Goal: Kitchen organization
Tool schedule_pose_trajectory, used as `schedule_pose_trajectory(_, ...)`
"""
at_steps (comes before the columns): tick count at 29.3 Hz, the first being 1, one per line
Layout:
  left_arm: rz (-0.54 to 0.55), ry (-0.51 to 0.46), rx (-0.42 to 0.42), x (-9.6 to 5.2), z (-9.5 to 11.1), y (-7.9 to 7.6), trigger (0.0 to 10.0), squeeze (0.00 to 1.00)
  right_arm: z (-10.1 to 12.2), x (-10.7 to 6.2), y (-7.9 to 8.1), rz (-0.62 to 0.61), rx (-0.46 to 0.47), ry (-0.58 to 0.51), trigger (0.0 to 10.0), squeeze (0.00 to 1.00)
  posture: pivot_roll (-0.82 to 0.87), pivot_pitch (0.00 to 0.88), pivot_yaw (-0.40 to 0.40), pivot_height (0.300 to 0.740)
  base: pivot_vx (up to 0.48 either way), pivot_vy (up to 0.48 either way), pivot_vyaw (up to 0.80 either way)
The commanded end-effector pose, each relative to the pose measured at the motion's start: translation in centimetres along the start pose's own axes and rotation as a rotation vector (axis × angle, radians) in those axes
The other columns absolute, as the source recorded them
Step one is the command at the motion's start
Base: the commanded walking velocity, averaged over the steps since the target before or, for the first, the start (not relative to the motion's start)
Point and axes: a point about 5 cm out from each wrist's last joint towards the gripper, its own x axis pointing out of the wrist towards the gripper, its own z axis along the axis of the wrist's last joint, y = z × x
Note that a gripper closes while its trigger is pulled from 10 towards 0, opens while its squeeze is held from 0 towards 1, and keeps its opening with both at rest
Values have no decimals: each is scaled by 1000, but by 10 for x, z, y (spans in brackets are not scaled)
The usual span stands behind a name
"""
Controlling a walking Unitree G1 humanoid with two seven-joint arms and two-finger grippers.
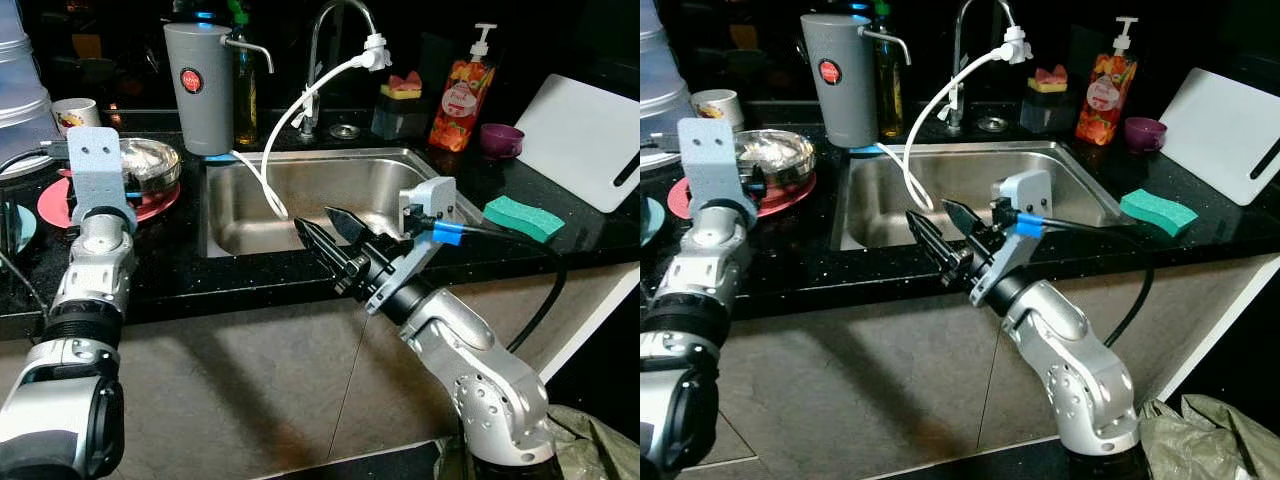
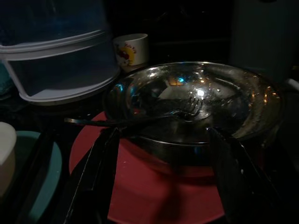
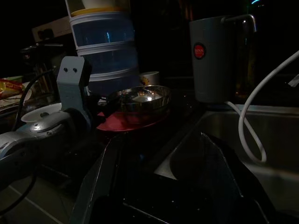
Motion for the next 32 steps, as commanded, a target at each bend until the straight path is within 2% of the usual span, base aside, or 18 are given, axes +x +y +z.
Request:
schedule_pose_trajectory(1,-5,9,1,2,1,2,10000,0,3,-2,2,8,2,-13,10000,0,-25,131,-53,740,0,0,0)
schedule_pose_trajectory(3,-19,16,1,2,0,0,10000,0,3,-2,2,8,2,-14,10000,0,-25,131,-53,740,0,0,0)
schedule_pose_trajectory(4,-83,45,15,-2,-7,-9,10000,0,3,-2,2,6,3,-14,10000,0,-25,131,-53,740,0,0,0)
schedule_pose_trajectory(6,-97,49,19,-4,-9,-12,10000,0,2,-2,2,6,3,-13,10000,0,-25,131,-53,740,0,0,0)
schedule_pose_trajectory(13,-29,85,-33,-4,-16,-4,10000,0,2,-2,2,9,5,-12,10000,0,-25,131,-53,740,0,0,0)
schedule_pose_trajectory(17,31,47,-94,0,-7,4,10000,0,3,-1,2,13,3,-14,10000,0,-25,131,-53,740,0,0,0)
schedule_pose_trajectory(23,58,14,-117,3,1,9,10000,0,3,-1,2,13,3,-15,10000,0,-23,124,-56,740,0,0,0)
schedule_pose_trajectory(30,73,3,-132,7,8,9,10000,0,3,-1,2,11,0,-16,10000,0,-27,118,-55,740,0,0,0)
schedule_pose_trajectory(32,44,-14,-139,7,12,5,10000,0,3,-1,2,12,-1,-16,10000,0,-27,118,-55,740,0,0,0)
